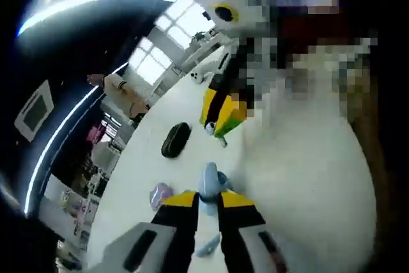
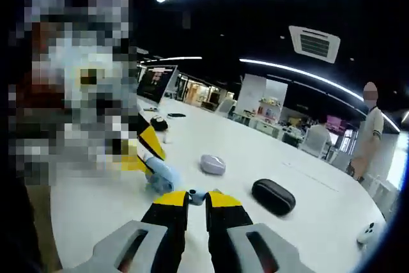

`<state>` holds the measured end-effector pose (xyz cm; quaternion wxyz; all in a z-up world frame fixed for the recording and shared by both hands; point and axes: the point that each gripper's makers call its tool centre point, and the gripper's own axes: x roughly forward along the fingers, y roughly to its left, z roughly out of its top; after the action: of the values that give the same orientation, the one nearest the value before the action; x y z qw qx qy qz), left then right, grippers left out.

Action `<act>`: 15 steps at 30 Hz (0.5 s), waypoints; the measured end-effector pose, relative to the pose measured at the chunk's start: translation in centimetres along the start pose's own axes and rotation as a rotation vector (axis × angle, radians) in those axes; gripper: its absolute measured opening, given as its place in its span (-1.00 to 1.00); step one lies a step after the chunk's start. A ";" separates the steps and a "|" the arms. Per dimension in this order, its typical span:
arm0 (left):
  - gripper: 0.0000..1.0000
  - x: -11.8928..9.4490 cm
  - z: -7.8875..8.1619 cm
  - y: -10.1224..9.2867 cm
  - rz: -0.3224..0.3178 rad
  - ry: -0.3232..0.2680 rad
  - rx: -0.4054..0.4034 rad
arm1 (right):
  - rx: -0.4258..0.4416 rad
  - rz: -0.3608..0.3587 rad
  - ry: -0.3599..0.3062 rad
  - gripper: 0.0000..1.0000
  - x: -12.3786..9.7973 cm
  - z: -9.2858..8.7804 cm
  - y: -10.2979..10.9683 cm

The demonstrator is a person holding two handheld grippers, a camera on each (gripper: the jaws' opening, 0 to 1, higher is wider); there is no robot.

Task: Pick up the earbuds from the table and place the earbuds into the earbud case

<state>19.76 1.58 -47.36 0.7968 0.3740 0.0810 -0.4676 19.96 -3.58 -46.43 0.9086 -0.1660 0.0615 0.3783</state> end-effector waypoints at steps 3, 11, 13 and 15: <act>-0.72 0.1 0.0 0.5 -0.048 -0.019 -0.190 | 0.005 0.007 -0.006 -0.80 0.2 0.2 0.0; -0.74 1.3 0.6 1.1 -0.248 -0.103 -0.782 | -0.053 -0.039 -0.065 -0.80 0.0 1.9 -0.9; -0.75 1.5 0.4 1.2 -0.250 -0.102 -0.846 | -0.122 -0.064 -0.066 -0.80 -0.1 2.2 -0.9; -0.75 1.7 0.2 1.3 -0.262 -0.105 -0.907 | -0.175 -0.075 -0.081 -0.80 -0.1 2.4 -0.7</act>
<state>21.66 0.67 -47.38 0.8171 -0.0492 0.2832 -0.4997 20.37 -3.30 -43.92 0.9058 -0.2317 -0.0148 0.3544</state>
